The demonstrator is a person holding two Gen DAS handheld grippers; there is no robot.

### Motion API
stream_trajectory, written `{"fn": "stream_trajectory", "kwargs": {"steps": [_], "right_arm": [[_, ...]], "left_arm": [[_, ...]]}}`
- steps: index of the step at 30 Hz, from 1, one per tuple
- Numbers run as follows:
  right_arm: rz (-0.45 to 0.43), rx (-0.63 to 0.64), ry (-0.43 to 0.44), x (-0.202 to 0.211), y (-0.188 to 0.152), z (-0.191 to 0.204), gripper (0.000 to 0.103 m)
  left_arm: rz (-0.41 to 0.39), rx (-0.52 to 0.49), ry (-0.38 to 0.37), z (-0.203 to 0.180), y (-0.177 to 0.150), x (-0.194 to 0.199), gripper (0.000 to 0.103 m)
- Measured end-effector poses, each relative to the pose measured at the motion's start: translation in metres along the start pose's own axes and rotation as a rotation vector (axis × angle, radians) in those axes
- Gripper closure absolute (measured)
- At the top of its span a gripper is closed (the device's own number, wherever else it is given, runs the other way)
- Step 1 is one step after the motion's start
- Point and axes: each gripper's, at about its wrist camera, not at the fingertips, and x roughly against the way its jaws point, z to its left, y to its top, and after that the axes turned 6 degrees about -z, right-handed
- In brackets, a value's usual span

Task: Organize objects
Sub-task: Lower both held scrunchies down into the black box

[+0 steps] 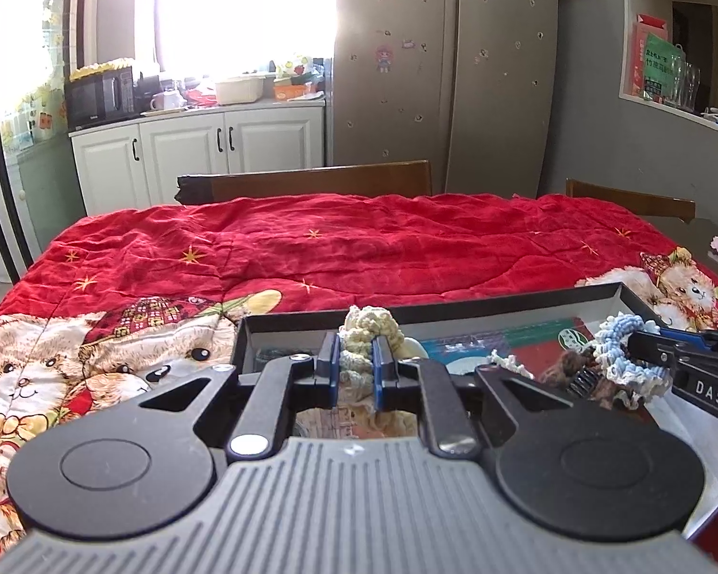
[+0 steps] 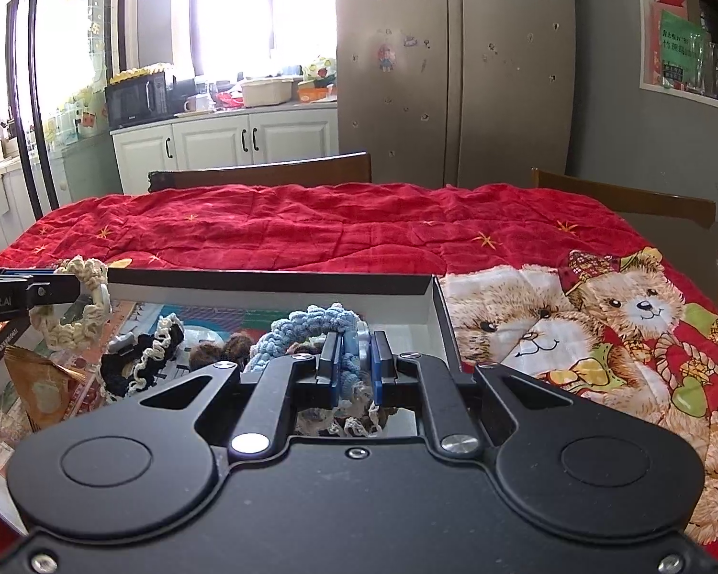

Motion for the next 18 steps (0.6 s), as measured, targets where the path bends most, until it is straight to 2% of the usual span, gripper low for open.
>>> {"fn": "stream_trajectory", "kwargs": {"steps": [18], "right_arm": [[0.073, 0.002, -0.027, -0.013, -0.006, -0.001, 0.091]], "left_arm": [[0.049, -0.006, 0.002, -0.002, -0.006, -0.01, 0.086]]}}
